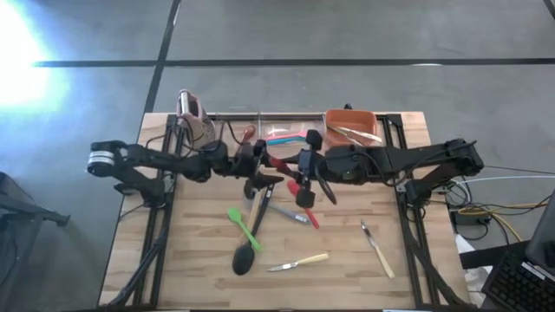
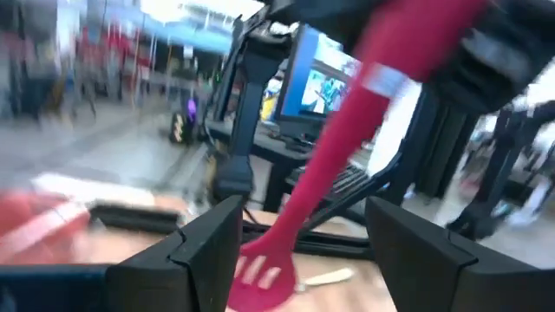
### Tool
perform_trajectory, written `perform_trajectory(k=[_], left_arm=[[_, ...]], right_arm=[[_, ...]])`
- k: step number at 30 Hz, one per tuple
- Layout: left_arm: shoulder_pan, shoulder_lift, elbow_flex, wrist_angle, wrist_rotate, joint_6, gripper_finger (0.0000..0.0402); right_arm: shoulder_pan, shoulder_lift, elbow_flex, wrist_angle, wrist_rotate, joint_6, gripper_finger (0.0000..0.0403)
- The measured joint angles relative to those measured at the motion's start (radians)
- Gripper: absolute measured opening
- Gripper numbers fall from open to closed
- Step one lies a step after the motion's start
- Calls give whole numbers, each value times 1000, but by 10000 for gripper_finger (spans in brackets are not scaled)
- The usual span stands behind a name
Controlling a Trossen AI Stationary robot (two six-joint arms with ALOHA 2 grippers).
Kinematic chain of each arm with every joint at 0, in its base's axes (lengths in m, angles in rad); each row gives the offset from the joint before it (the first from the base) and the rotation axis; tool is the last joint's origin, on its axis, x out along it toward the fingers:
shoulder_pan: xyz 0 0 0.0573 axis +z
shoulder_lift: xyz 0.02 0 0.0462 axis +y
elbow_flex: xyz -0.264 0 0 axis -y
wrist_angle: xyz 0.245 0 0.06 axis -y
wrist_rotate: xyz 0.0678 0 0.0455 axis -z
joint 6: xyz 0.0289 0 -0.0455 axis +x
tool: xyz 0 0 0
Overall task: Pick & Place Kitchen Items
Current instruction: Put the red serving spoon into the left transparent bin
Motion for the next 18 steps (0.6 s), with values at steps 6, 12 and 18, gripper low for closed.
perform_trajectory(k=[6,12,18], left_arm=[[7,-26,52,-76,133,-292,245],[47,-26,56,-79,254,-568,245],[107,-26,47,-80,302,-730,245]], right_arm=[[19,0,0,-15,-1,-65,77],[20,-1,0,-15,0,-143,77],[29,-1,0,-19,-47,-190,77]])
